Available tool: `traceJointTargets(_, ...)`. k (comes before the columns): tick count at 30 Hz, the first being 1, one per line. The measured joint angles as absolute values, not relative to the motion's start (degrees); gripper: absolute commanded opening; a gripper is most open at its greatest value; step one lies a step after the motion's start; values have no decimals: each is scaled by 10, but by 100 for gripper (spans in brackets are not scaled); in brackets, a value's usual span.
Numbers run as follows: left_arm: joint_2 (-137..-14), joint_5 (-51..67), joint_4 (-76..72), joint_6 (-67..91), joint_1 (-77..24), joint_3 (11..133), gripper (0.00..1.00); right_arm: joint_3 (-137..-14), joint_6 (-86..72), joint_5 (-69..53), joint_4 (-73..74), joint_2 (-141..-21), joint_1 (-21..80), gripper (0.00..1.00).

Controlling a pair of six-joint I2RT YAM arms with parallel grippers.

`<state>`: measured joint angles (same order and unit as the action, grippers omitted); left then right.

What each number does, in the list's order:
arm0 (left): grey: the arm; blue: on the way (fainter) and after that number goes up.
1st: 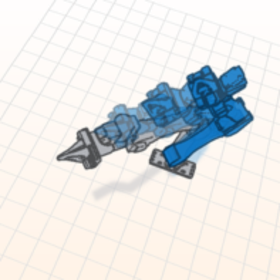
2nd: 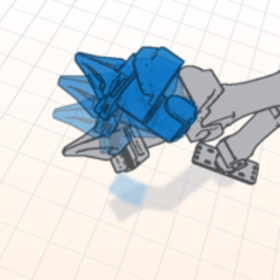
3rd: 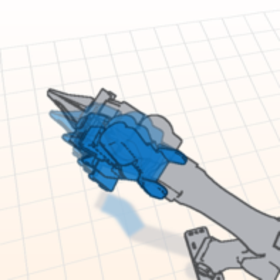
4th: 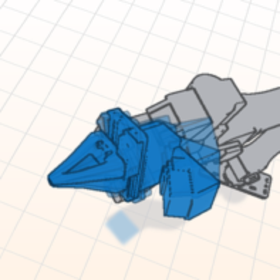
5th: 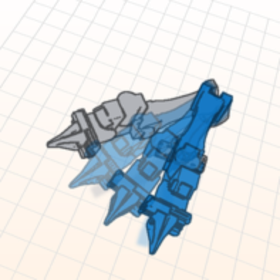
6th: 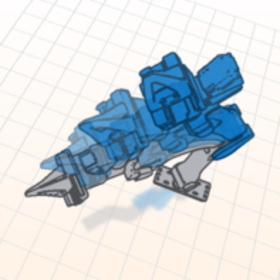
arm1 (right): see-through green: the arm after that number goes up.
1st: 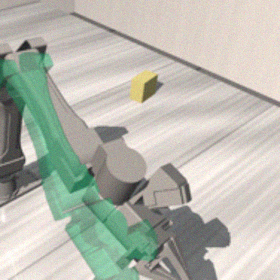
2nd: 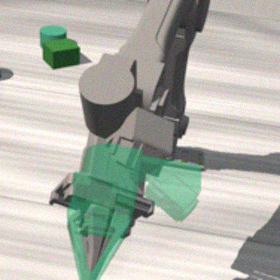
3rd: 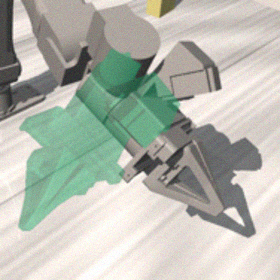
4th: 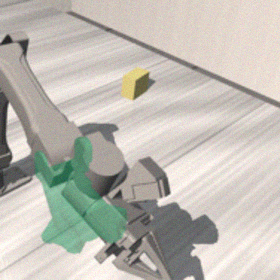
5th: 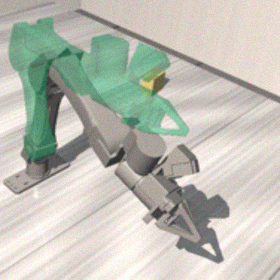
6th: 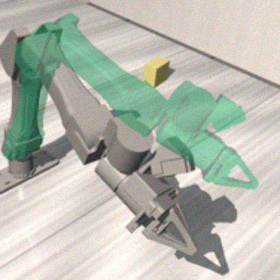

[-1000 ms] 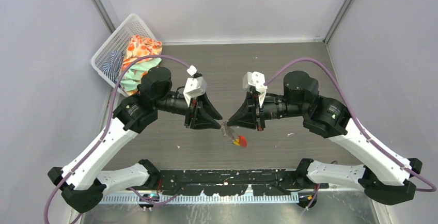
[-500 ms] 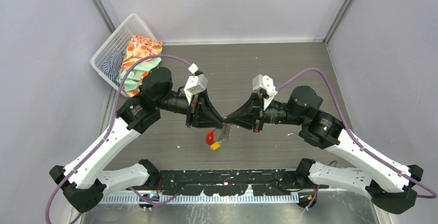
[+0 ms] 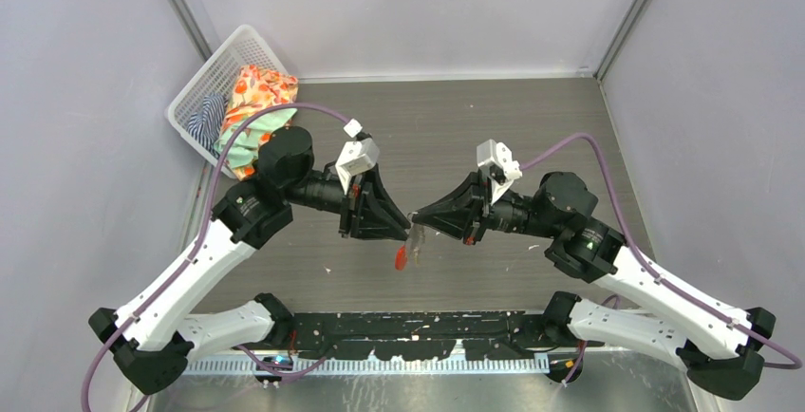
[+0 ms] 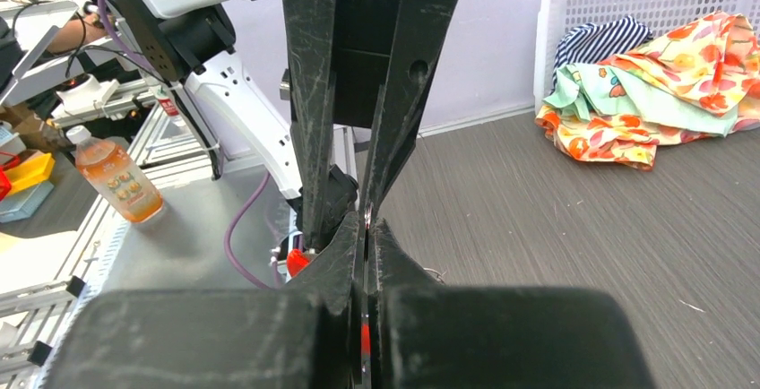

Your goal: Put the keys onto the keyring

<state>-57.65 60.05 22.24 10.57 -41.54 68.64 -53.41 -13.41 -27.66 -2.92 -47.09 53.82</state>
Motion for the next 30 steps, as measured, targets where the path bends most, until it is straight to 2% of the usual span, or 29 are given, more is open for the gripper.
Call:
traceJointTargets(13, -563, 582, 219, 90, -393, 686, 23, -496, -167, -282, -88, -446, 538, 1)
traceJointTargets(20, -568, 584, 202, 97, -393, 685, 33, -495, -178, -291, -103, -448, 538, 1)
traceJointTargets(23, -571, 595, 197, 104, -394, 685, 35, -495, -180, -291, -110, -452, 538, 1)
traceJointTargets(30, -571, 606, 188, 115, -400, 684, 22, -495, -184, -293, -126, -469, 538, 1)
